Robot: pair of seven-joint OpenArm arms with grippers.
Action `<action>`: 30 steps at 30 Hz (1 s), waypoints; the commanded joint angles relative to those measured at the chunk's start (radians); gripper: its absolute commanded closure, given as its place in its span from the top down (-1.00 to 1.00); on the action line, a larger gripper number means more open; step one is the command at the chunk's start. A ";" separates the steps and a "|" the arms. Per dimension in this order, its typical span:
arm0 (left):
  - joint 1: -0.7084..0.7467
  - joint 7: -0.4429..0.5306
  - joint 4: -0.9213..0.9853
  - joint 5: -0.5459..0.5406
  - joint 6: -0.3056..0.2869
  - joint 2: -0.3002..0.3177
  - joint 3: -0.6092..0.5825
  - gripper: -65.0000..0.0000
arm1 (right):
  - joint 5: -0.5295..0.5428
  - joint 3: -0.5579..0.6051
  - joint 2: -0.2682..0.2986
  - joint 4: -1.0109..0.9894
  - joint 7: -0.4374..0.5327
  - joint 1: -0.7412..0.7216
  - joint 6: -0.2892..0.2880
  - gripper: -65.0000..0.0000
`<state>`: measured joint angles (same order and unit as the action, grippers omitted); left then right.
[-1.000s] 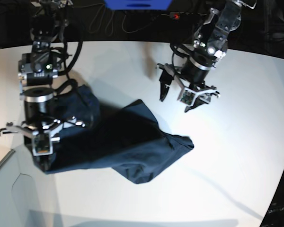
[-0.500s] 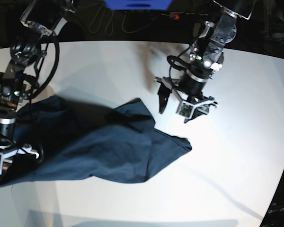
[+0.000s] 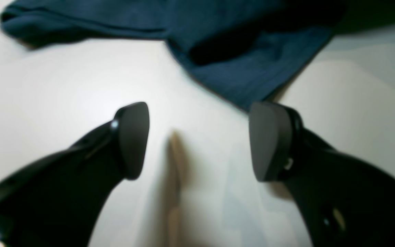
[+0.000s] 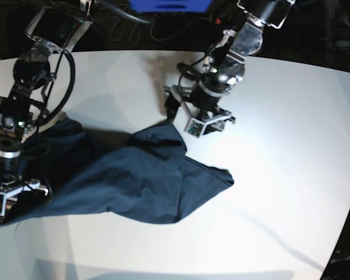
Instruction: Layout the t-shirt on the table in an organized manner, then fold the t-shirt properly
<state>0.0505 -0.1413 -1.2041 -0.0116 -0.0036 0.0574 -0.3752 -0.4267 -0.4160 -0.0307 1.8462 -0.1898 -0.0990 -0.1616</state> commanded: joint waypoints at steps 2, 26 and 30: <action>-0.027 0.027 0.005 -0.001 -0.003 -0.023 0.000 0.35 | 0.004 0.001 0.008 0.016 0.033 -0.017 0.009 -1.00; -0.123 0.176 0.261 -0.003 0.007 -0.072 0.009 -1.00 | 0.035 0.002 0.008 0.014 0.033 0.072 0.009 -1.00; -0.114 0.187 0.200 -0.003 0.007 -0.024 0.049 -1.00 | 0.102 0.002 0.012 0.014 0.033 0.104 0.009 -1.00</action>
<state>-0.0467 0.0185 -0.9836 -0.0151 -0.0109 0.0254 -0.3363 -0.3317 -0.4141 -0.0296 1.8408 -0.1905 0.0216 -0.1616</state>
